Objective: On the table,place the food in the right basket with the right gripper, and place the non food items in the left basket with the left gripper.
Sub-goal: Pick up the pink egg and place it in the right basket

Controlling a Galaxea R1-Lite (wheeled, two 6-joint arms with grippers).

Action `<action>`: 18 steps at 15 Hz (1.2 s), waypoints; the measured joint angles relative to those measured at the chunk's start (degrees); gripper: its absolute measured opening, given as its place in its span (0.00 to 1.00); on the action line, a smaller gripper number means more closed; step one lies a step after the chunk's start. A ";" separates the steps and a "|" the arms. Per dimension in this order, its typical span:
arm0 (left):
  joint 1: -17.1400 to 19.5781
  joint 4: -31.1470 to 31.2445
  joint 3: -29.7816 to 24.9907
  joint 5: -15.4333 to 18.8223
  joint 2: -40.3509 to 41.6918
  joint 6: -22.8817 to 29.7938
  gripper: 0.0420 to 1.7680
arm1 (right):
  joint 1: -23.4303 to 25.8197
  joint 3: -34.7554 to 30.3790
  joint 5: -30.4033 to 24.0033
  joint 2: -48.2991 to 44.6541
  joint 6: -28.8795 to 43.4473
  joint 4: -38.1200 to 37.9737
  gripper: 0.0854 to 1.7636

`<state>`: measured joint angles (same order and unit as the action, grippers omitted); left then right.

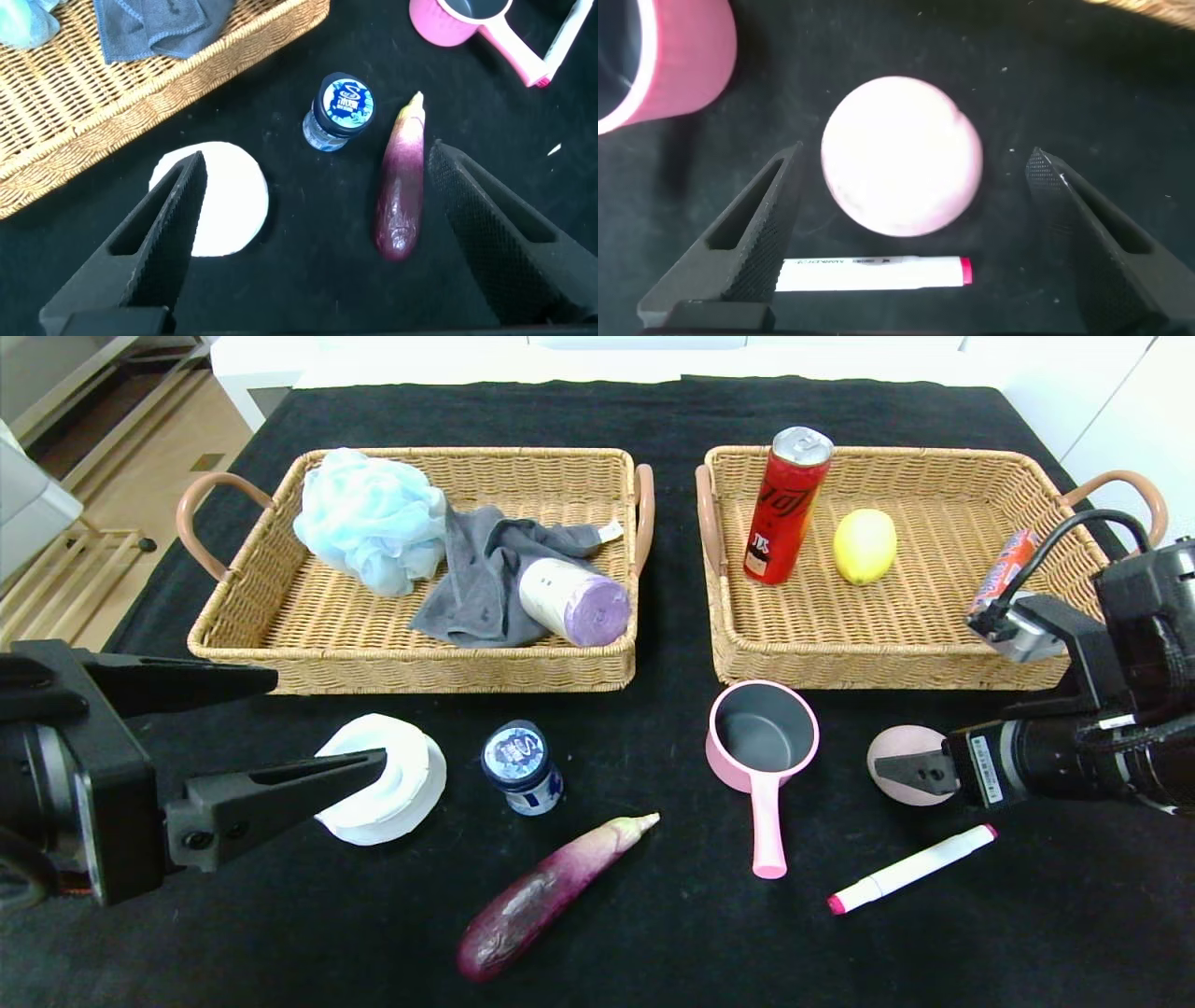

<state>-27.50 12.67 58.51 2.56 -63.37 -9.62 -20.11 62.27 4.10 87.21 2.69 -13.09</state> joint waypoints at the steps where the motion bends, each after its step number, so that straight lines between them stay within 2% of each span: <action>1: 0.00 0.01 0.00 0.00 -0.02 0.00 0.97 | -0.09 0.10 0.09 0.39 0.02 0.01 0.97; 13: 0.00 0.01 -0.06 0.00 0.02 0.09 0.97 | -1.05 -0.17 0.06 3.94 0.17 3.32 0.95; 16: 0.00 0.00 -0.06 -0.02 0.11 0.09 0.97 | -1.18 -0.20 0.04 4.02 0.20 3.39 0.65; 18: 0.00 0.00 -0.11 -0.02 0.13 0.11 0.97 | -1.21 -0.17 0.01 3.96 0.20 3.36 0.51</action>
<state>-27.50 12.67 58.41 2.54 -63.23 -9.51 -21.32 62.10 4.11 91.17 2.89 -9.73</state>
